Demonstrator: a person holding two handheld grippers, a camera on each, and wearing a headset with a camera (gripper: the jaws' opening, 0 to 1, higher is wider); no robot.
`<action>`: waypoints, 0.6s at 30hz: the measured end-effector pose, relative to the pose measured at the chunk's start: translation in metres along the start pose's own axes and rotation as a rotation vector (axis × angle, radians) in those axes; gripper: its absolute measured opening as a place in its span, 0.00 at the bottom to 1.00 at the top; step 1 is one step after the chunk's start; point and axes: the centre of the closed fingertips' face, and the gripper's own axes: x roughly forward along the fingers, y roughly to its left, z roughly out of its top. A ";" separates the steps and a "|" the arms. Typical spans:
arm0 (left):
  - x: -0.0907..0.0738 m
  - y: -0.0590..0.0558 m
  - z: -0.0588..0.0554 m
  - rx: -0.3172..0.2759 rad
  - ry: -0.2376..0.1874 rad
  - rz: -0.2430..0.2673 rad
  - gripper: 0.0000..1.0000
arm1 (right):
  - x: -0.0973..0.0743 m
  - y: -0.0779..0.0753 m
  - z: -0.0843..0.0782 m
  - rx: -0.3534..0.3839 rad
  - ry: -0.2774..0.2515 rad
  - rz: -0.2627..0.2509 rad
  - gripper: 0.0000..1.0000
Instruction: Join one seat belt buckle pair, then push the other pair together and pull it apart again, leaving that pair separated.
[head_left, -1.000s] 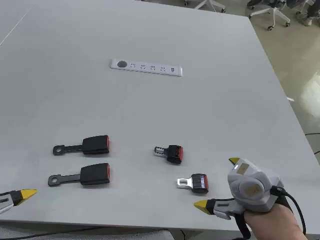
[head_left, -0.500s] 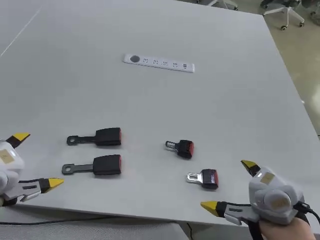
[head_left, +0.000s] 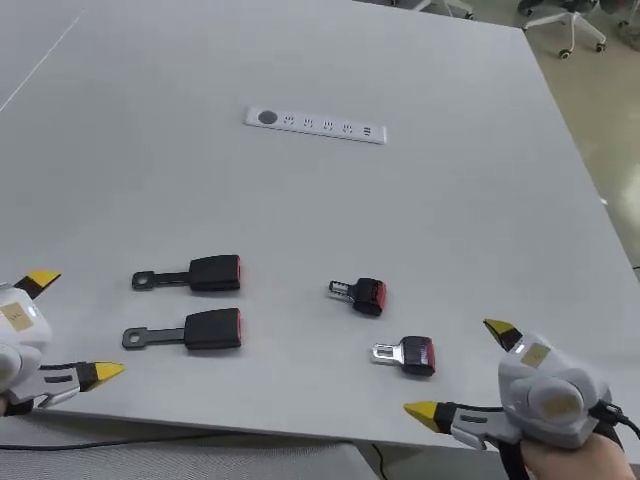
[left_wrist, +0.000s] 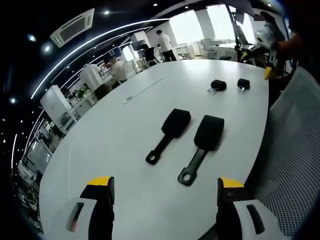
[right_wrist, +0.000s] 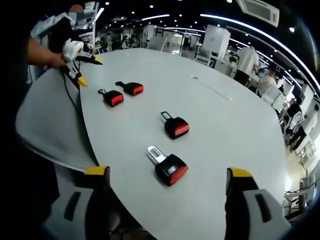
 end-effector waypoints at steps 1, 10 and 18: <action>0.000 0.000 -0.001 -0.001 0.004 -0.002 0.85 | 0.000 0.000 0.000 -0.003 0.002 0.001 0.97; 0.001 -0.004 -0.003 -0.011 0.017 -0.021 0.85 | 0.004 0.001 0.001 -0.041 0.024 0.009 0.97; -0.001 -0.001 -0.003 0.004 0.022 -0.005 0.85 | 0.008 0.009 0.004 -0.102 0.037 0.031 0.96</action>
